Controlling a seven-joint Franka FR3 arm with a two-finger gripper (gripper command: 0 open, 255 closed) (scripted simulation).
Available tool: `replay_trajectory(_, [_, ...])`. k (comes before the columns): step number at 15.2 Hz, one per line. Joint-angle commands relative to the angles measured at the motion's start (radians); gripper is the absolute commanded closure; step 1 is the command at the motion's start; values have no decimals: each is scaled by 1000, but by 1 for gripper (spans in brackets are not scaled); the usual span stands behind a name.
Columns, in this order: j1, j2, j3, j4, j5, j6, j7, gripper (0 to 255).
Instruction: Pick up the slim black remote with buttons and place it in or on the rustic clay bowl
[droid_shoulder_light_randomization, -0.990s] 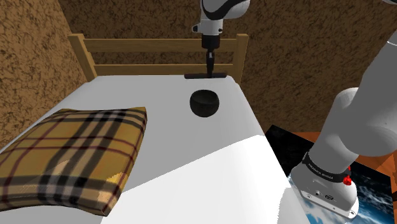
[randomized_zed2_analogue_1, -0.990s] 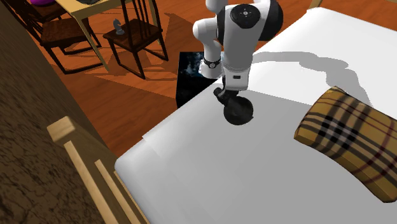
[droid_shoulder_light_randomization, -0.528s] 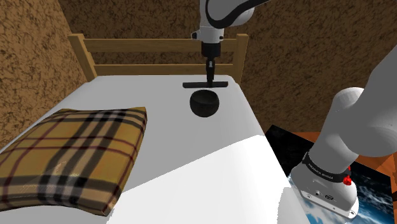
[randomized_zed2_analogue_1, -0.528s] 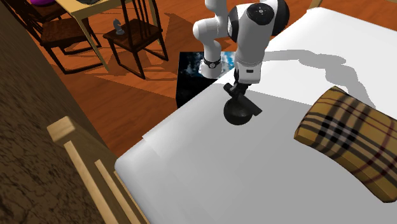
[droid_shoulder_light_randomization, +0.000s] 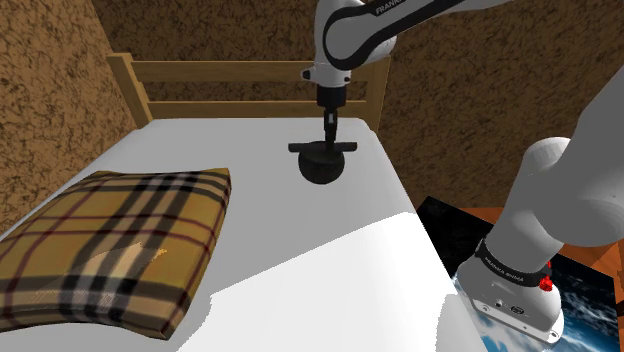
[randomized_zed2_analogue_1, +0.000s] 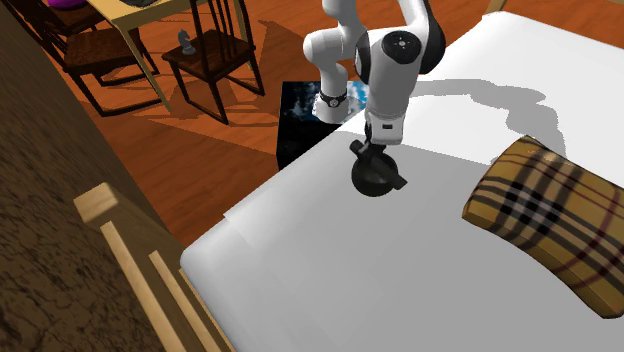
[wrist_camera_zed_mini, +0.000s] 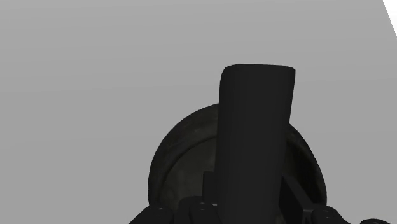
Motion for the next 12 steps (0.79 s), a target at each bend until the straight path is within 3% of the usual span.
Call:
replay_trajectory(1, [0, 12, -1, -4, 2, 16, -3, 255])
replay_trajectory(8, [0, 12, -1, -4, 2, 16, -3, 255])
replay_trajectory(9, [0, 13, -1, -2, 2, 16, -3, 0])
replay_trajectory(12, [0, 13, -1, -4, 2, 17, -3, 0])
